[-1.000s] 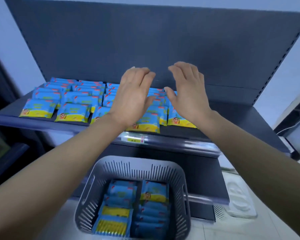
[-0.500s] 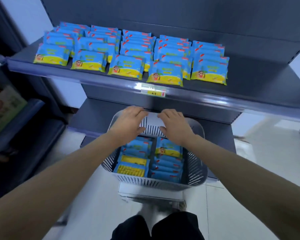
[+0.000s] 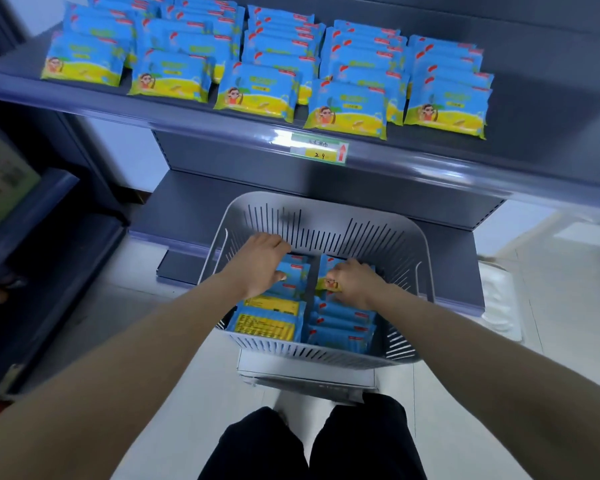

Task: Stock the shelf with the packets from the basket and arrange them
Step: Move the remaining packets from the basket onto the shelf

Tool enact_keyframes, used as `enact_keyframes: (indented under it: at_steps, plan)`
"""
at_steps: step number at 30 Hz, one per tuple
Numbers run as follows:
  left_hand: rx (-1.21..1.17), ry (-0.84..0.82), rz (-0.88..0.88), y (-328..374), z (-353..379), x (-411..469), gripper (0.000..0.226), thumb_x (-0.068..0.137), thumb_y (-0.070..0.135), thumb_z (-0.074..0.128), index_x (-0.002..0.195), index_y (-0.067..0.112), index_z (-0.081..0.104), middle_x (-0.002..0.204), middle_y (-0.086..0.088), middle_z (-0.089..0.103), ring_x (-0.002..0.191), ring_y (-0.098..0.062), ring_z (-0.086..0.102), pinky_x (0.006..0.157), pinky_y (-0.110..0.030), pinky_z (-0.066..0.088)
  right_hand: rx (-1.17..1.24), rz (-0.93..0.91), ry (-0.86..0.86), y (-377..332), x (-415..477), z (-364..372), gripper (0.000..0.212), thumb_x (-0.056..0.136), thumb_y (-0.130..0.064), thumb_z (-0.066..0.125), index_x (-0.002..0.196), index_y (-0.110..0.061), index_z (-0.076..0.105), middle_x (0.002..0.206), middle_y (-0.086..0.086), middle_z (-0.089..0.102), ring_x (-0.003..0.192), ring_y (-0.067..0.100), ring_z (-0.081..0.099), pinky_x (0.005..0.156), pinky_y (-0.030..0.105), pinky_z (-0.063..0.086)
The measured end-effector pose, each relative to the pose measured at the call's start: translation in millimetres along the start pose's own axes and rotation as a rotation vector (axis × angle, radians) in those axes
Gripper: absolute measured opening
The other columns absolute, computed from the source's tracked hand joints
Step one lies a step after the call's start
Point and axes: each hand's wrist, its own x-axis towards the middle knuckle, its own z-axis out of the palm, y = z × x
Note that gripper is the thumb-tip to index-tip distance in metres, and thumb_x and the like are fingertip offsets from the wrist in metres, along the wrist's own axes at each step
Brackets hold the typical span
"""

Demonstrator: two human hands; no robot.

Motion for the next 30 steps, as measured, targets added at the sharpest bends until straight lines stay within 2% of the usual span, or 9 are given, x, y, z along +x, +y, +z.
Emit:
enact_keyframes:
  at_steps: [4, 7, 10, 15, 19, 22, 24, 26, 30]
  plan:
    - [-0.001, -0.020, 0.010, 3.1, 10.0, 7.1, 0.053, 0.088, 0.030, 0.060, 0.135, 0.011, 0.043, 0.132, -0.007, 0.048, 0.125, -0.024, 0.040, 0.110, -0.034, 0.022, 0.058, 0.053, -0.168, 3.7, 9.3, 14.2, 0.033, 0.093, -0.023, 0.050, 0.125, -0.014, 0.050, 0.122, 0.013, 0.054, 0.108, 0.030, 0.050, 0.089, 0.039, 0.046]
    - [0.000, -0.044, 0.021, 3.8, 17.6, 12.8, 0.052, 0.089, 0.030, 0.060, 0.135, 0.013, 0.043, 0.132, -0.005, 0.047, 0.124, -0.023, 0.040, 0.109, -0.033, 0.023, 0.108, 0.097, -0.266, 5.5, 13.3, 24.9, 0.044, 0.094, -0.018, 0.051, 0.137, -0.017, 0.043, 0.132, 0.011, 0.051, 0.116, 0.029, 0.050, 0.094, 0.037, 0.045]
    - [-0.002, -0.062, 0.026, 3.5, 23.2, 17.0, 0.051, 0.089, 0.029, 0.060, 0.134, 0.012, 0.044, 0.132, -0.005, 0.048, 0.125, -0.022, 0.040, 0.110, -0.033, 0.024, 0.138, 0.089, -0.308, 7.7, 18.0, 33.7, 0.041, 0.092, -0.018, 0.050, 0.133, -0.015, 0.048, 0.131, 0.009, 0.053, 0.116, 0.028, 0.051, 0.091, 0.033, 0.042]
    - [-0.006, -0.082, 0.033, 4.6, 29.5, 21.9, 0.050, 0.089, 0.029, 0.060, 0.133, 0.013, 0.044, 0.131, -0.003, 0.048, 0.123, -0.021, 0.040, 0.109, -0.032, 0.025, 0.106, 0.094, -0.371, 10.9, 25.7, 40.7, 0.027, 0.090, -0.020, 0.053, 0.114, -0.011, 0.060, 0.105, 0.008, 0.060, 0.095, 0.025, 0.055, 0.079, 0.033, 0.045]
    - [-0.005, -0.101, 0.038, 5.4, 30.8, 23.4, 0.049, 0.089, 0.029, 0.060, 0.133, 0.013, 0.045, 0.130, -0.003, 0.048, 0.123, -0.021, 0.040, 0.108, -0.031, 0.025, 0.062, 0.103, -0.370, 7.9, 23.7, 38.1, 0.022, 0.091, -0.019, 0.051, 0.106, -0.007, 0.062, 0.075, 0.001, 0.048, 0.084, 0.022, 0.048, 0.070, 0.030, 0.039]
    - [0.000, -0.102, 0.045, 6.2, 28.7, 26.4, 0.049, 0.089, 0.028, 0.059, 0.134, 0.013, 0.044, 0.131, -0.003, 0.048, 0.123, -0.021, 0.040, 0.109, -0.032, 0.024, 0.146, 0.116, -0.341, 9.0, 17.7, 24.2, 0.036, 0.094, -0.012, 0.043, 0.130, -0.007, 0.048, 0.114, 0.011, 0.057, 0.101, 0.027, 0.053, 0.079, 0.031, 0.043]
    - [-0.006, -0.104, 0.050, 8.7, 26.4, 30.9, 0.050, 0.090, 0.027, 0.059, 0.135, 0.013, 0.044, 0.131, -0.004, 0.048, 0.124, -0.021, 0.039, 0.109, -0.031, 0.023, 0.232, 0.165, -0.268, 13.4, 12.8, 5.2, 0.049, 0.096, -0.010, 0.041, 0.144, -0.008, 0.030, 0.134, 0.015, 0.049, 0.114, 0.031, 0.052, 0.083, 0.032, 0.044]
    - [-0.020, -0.114, 0.059, 13.5, 25.6, 36.5, 0.049, 0.090, 0.027, 0.059, 0.134, 0.012, 0.044, 0.129, -0.005, 0.049, 0.123, -0.023, 0.041, 0.107, -0.031, 0.024, 0.245, 0.206, -0.161, 19.1, 6.8, -17.7, 0.053, 0.096, -0.008, 0.041, 0.145, -0.004, 0.022, 0.132, 0.020, 0.050, 0.112, 0.033, 0.053, 0.074, 0.030, 0.041]
    - [-0.040, -0.155, 0.115, 32.5, 30.7, 49.2, 0.042, 0.088, 0.028, 0.061, 0.125, 0.011, 0.052, 0.121, -0.006, 0.055, 0.115, -0.025, 0.047, 0.101, -0.032, 0.031, 0.178, 0.237, 0.033, 32.4, -12.9, -55.8, 0.050, 0.089, -0.003, 0.047, 0.135, -0.001, 0.027, 0.118, 0.023, 0.056, 0.103, 0.037, 0.057, 0.070, 0.034, 0.040]
